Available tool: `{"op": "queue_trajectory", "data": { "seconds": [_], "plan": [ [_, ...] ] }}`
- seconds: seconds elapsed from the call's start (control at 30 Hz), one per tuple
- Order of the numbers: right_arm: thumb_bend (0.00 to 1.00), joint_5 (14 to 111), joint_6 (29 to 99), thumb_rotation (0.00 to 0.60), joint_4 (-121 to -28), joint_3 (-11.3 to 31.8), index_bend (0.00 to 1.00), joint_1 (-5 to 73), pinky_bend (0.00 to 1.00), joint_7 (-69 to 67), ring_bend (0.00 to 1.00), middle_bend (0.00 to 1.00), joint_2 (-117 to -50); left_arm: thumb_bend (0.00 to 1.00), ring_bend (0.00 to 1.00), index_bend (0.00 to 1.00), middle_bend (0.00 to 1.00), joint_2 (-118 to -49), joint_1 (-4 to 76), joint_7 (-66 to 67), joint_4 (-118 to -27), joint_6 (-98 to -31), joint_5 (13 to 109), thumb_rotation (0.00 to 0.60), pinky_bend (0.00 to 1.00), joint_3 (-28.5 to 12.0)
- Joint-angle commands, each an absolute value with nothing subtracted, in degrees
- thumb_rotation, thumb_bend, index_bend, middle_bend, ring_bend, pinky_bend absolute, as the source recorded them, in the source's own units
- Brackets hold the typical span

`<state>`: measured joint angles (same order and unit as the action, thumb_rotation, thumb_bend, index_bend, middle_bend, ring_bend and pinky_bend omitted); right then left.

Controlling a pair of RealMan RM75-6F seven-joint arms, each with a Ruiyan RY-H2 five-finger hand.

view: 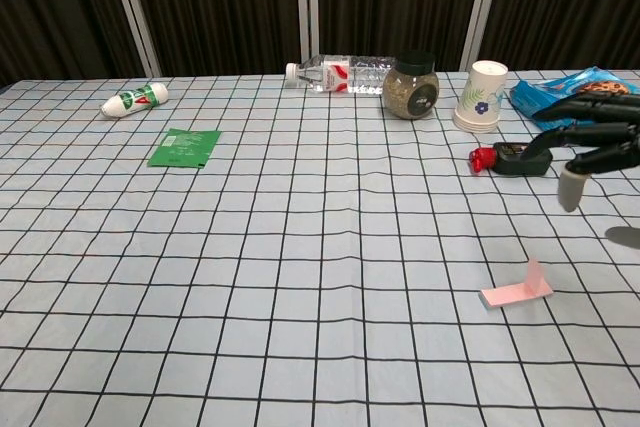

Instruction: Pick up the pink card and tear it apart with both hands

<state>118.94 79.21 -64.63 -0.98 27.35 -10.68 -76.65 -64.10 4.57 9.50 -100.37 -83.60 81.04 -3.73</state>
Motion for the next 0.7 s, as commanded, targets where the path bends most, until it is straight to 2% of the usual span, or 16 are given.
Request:
{"op": "queue_trajectory", "data": {
  "seconds": [0.03, 0.3, 0.7],
  "plan": [
    [0.25, 124.6, 81.8, 0.6, -56.1, -3.3, 0.47, 32.2, 0.0, -12.9, 0.0, 0.17, -82.3, 0.0, 0.0, 0.0, 0.0, -64.4, 4.8, 10.0, -100.0, -83.1, 80.2, 0.6, 0.0, -3.9],
    [0.25, 128.0, 83.1, 0.6, -48.0, -5.8, 0.47, 36.7, 0.0, -7.9, 0.0, 0.14, -86.9, 0.0, 0.0, 0.0, 0.0, -64.8, 5.2, 10.8, -99.9, -82.3, 79.8, 0.6, 0.0, -3.7],
    [0.25, 128.6, 83.3, 0.6, -43.7, -9.8, 0.45, 39.6, 0.0, -3.2, 0.0, 0.13, -87.8, 0.0, 0.0, 0.0, 0.0, -64.6, 5.3, 10.7, -100.0, -82.3, 79.8, 0.6, 0.0, -3.4]
  ]
}}
